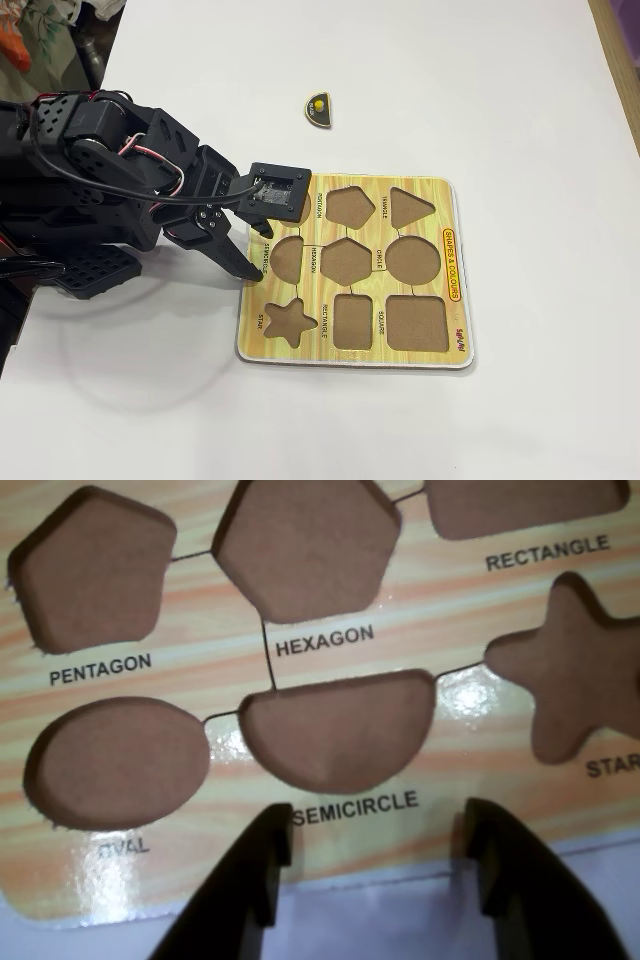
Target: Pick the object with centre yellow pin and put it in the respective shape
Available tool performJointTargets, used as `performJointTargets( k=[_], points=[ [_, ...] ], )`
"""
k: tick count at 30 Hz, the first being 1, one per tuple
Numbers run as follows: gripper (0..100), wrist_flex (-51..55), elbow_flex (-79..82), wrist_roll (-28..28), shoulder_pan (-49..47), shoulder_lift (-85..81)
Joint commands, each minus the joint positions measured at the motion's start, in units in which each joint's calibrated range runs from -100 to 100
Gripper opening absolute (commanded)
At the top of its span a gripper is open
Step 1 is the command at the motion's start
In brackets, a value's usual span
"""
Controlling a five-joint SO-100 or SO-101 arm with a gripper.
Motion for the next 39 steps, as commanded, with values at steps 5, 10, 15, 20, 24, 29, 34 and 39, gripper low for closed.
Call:
performJointTargets(
  k=[5, 10, 15, 20, 24, 29, 34, 39],
  points=[
    [20, 0.30, 0.27, 0.04, -0.66, 0.03],
    [20, 0.30, 0.27, 0.04, -0.66, 0.03],
    [20, 0.30, 0.27, 0.04, -0.66, 0.03],
    [20, 0.30, 0.27, 0.04, -0.56, 0.03],
    [20, 0.30, 0.27, 0.04, 0.22, 0.03],
    [20, 0.13, 0.27, -0.53, -0.17, 0.03],
    [20, -0.39, -0.27, -0.53, -0.46, 0.29],
    [20, 0.13, -5.94, -0.22, -0.76, 6.48]
  ],
)
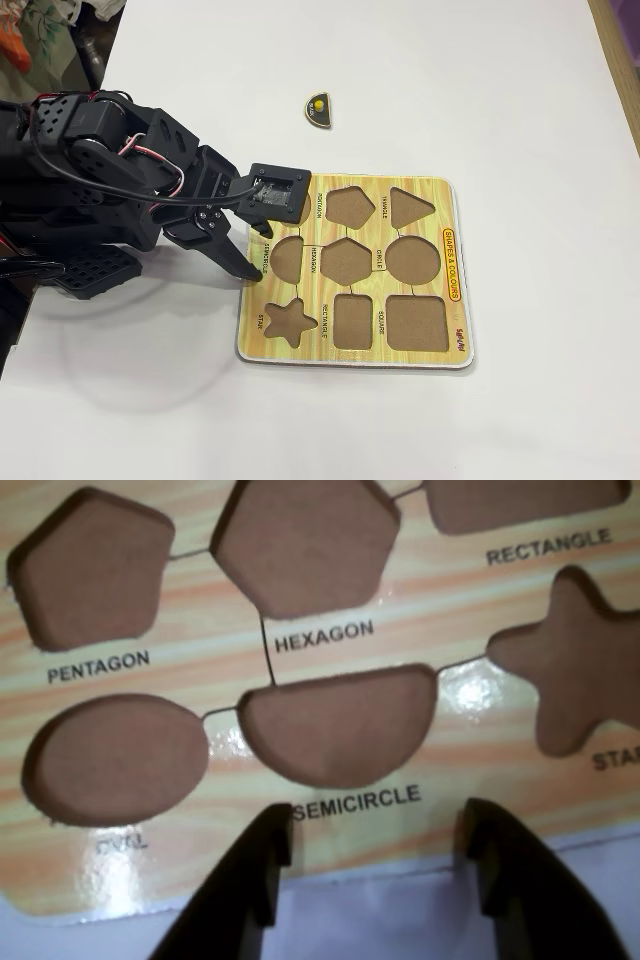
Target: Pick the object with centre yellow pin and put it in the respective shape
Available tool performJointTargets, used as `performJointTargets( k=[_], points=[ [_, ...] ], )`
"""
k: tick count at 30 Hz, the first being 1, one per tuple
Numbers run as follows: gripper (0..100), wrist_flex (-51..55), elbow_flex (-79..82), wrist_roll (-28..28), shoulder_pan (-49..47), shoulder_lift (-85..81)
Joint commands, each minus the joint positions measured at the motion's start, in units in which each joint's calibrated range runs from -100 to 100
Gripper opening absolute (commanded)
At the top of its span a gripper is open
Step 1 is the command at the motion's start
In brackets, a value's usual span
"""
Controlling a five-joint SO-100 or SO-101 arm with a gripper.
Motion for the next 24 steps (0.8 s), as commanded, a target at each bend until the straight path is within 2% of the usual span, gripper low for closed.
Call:
performJointTargets(
  k=[1, 13, 24],
  points=[
    [20, 0.13, -7.28, 0.25, -0.66, 7.70],
    [20, 0.22, -29.32, 0.51, -1.25, 31.80],
    [20, 0.30, -44.51, 0.51, -10.72, 41.76]
  ],
)
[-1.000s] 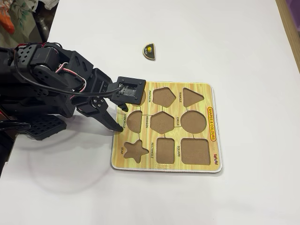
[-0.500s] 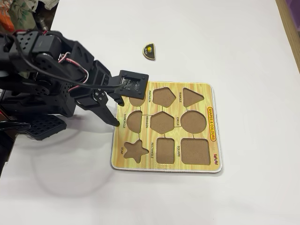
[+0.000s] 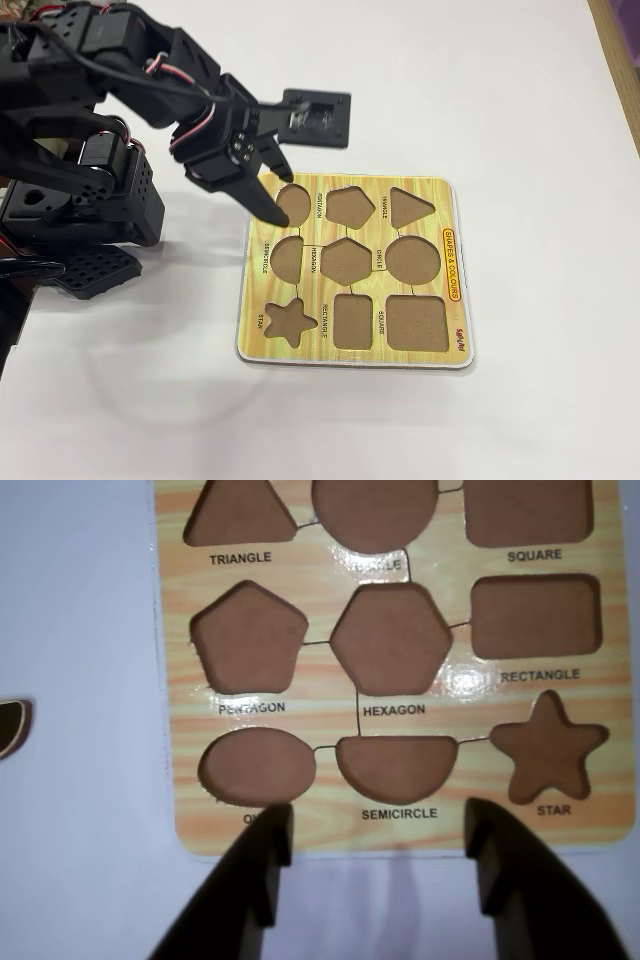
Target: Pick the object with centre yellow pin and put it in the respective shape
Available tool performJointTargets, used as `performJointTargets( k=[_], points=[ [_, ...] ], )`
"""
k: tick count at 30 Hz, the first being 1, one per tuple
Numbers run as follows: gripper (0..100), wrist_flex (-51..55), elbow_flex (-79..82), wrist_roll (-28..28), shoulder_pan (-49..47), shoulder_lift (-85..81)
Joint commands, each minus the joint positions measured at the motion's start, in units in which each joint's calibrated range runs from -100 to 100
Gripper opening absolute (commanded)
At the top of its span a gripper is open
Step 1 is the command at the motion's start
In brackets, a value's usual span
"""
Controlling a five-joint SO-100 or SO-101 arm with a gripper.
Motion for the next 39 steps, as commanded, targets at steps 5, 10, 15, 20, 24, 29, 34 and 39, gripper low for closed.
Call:
performJointTargets(
  k=[5, 10, 15, 20, 24, 29, 34, 39],
  points=[
    [20, 11.45, -19.51, 0.25, -8.61, 9.79],
    [20, 25.71, -34.53, 0.20, -10.57, 19.00],
    [20, 30.55, -44.15, 0.20, -14.76, 24.69],
    [20, 30.55, -49.28, -0.06, -21.89, 30.96],
    [20, 29.69, -51.89, -0.32, -28.53, 38.33],
    [20, 29.69, -55.22, -0.37, -32.34, 44.52],
    [20, 29.60, -60.88, -0.37, -35.66, 50.96],
    [20, 29.60, -67.81, -0.43, -37.42, 56.65]
  ],
)
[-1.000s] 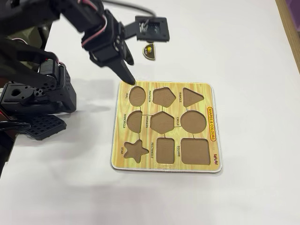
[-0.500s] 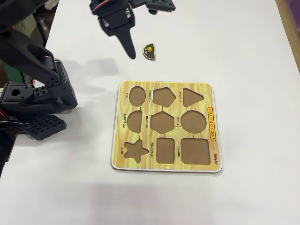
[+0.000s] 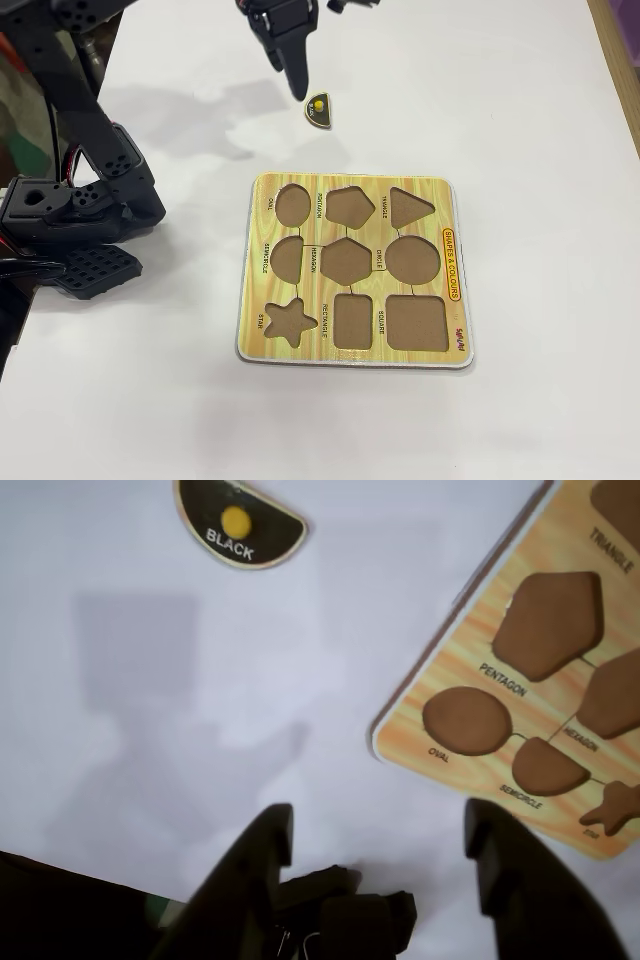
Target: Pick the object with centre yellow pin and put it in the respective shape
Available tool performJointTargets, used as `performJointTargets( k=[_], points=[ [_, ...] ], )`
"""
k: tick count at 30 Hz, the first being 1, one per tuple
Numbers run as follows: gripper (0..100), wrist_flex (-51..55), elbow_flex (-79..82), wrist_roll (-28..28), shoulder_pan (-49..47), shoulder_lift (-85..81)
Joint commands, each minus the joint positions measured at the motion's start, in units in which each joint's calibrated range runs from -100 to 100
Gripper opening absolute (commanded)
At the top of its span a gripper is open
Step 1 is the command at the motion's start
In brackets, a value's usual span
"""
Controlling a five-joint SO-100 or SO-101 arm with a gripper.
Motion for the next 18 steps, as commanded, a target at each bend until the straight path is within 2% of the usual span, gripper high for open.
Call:
performJointTargets(
  k=[1, 18],
  points=[
    [20, -0.56, -7.37, -0.01, -1.04, 2.59],
    [20, -0.56, -30.31, 0.51, -5.53, 25.27]
  ],
)
